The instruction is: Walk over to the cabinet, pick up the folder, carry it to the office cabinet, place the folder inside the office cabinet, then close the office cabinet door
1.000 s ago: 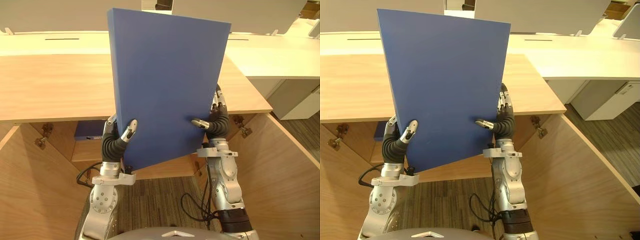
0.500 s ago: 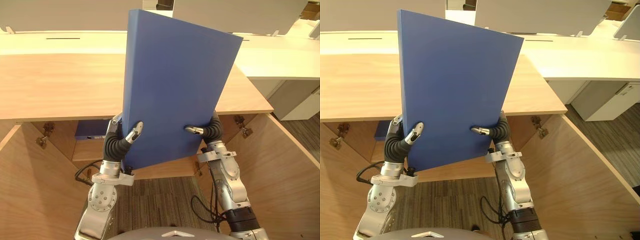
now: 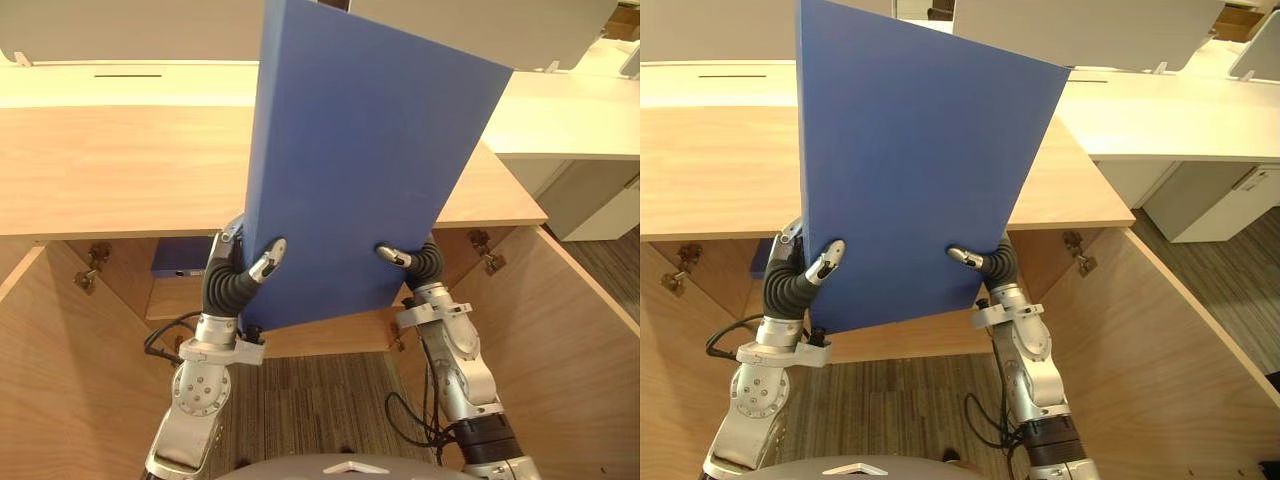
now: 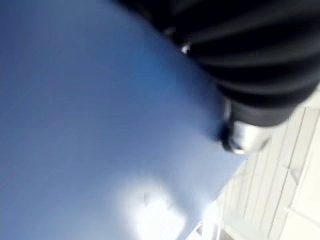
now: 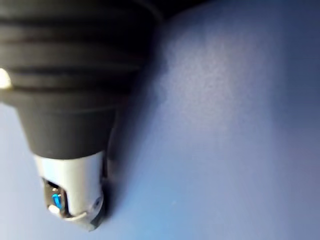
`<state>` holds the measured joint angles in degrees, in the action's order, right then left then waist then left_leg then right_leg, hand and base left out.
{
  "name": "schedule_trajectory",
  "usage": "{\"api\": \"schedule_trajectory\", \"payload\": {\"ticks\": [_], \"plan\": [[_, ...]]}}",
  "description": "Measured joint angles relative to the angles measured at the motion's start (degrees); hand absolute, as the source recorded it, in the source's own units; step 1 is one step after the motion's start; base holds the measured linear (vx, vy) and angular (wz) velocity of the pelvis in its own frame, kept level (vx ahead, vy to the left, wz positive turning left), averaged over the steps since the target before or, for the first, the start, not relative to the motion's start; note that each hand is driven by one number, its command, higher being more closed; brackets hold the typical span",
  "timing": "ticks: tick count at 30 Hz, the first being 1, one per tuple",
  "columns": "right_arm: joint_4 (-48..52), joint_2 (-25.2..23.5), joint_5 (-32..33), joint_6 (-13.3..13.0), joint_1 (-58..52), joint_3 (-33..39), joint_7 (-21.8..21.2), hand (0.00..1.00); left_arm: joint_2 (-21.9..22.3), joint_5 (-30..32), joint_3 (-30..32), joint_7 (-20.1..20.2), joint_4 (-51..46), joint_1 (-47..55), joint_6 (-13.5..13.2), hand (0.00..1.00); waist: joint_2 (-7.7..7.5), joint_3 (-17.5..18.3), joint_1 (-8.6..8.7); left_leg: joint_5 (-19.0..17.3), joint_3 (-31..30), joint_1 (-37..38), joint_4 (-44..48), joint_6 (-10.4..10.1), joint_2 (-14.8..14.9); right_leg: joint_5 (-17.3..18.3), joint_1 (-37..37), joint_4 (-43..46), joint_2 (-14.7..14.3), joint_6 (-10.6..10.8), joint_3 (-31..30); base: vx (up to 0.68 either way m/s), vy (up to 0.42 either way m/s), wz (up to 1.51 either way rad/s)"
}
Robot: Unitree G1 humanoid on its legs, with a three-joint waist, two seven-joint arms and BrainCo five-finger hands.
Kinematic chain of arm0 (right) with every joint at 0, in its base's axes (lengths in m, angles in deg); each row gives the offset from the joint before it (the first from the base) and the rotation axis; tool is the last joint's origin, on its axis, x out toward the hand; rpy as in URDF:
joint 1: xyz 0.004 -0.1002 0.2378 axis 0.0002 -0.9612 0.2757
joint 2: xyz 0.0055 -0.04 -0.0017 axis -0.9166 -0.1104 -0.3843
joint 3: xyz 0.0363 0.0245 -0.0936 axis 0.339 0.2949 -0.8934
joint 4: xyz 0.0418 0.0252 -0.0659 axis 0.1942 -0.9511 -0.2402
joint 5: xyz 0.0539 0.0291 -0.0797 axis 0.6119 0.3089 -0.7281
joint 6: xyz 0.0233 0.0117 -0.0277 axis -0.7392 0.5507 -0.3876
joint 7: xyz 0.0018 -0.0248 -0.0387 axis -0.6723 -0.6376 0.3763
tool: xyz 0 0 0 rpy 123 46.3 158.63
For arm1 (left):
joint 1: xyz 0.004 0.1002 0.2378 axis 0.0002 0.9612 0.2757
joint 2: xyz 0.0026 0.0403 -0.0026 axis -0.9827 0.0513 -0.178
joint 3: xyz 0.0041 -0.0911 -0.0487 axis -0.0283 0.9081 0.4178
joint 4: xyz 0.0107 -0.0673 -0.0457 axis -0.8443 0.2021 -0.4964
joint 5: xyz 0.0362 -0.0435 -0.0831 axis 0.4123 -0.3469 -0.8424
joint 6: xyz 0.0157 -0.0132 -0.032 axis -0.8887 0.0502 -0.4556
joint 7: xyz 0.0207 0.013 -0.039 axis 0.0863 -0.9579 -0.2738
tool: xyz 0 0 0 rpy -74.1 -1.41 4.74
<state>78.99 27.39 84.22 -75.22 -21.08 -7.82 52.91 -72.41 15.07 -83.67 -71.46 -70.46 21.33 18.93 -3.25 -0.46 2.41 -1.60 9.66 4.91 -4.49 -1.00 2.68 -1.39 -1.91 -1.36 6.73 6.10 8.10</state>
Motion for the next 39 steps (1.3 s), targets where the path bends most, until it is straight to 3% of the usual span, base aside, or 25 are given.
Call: {"api": "schedule_trajectory", "payload": {"ticks": [10, 14, 19, 31, 39], "plan": [[0.9, -4.58, -4.48, -0.19, 0.02, 0.32, 2.69, 1.0, 1.53, 1.05, 4.53, -1.48, 1.7, 0.02, -0.07, 0.0, -0.28, 0.43, -0.39, 0.19, -0.22, -0.05, 0.0, 0.06, -0.07, -0.02, -0.09, 0.0, 0.02, -0.03, 0.1, 0.0, 0.0, 0.0], [2.7, -6.71, -5.25, -0.19, 0.0, 2.01, 3.78, 1.0, 3.43, 1.42, 10.02, -3.54, 2.53, 0.16, -0.08, 0.0, -0.4, 0.57, -0.46, 0.27, -0.44, -0.01, -0.01, 0.06, -0.1, -0.02, -0.26, 0.01, 0.07, -0.04, 0.25, 0.0, 0.0, 0.0], [7.92, -8.66, -10.93, -1.52, 0.01, 5.46, 6.35, 1.0, 5.52, 1.67, 16.29, -5.5, 5.71, 1.66, 0.45, 0.0, -0.38, 0.59, -0.39, 0.43, -0.88, 0.05, -0.02, 0.11, -0.11, -0.02, -0.38, 0.27, 0.12, -0.04, 0.47, 0.0, 0.0, 0.03], [7.91, -11.38, -18.52, -1.53, -4.15, 7.51, 8.71, 1.0, 9.62, 2.3, 22.78, -5.17, 16.27, 6.04, 3.65, 0.0, -0.3, 0.55, -0.41, 1.23, -2.1, -0.84, -0.4, -0.08, -0.2, 0.28, -0.2, 0.35, 0.16, -0.39, 1.44, -0.04, -0.023, 0.05], [7.45, -11.16, -20.82, -1.09, -8.2, 7.45, 8.55, 1.0, 10.94, 0.64, 24.32, -2.47, 27.34, 8.0, 6.43, 0.0, -0.2, 0.5, -0.28, 1.88, -2.53, -1.08, -0.4, -0.37, -0.04, 0.46, 0.28, 0.31, -0.12, -0.46, 1.81, -0.02, -0.02, 0.02]]}}
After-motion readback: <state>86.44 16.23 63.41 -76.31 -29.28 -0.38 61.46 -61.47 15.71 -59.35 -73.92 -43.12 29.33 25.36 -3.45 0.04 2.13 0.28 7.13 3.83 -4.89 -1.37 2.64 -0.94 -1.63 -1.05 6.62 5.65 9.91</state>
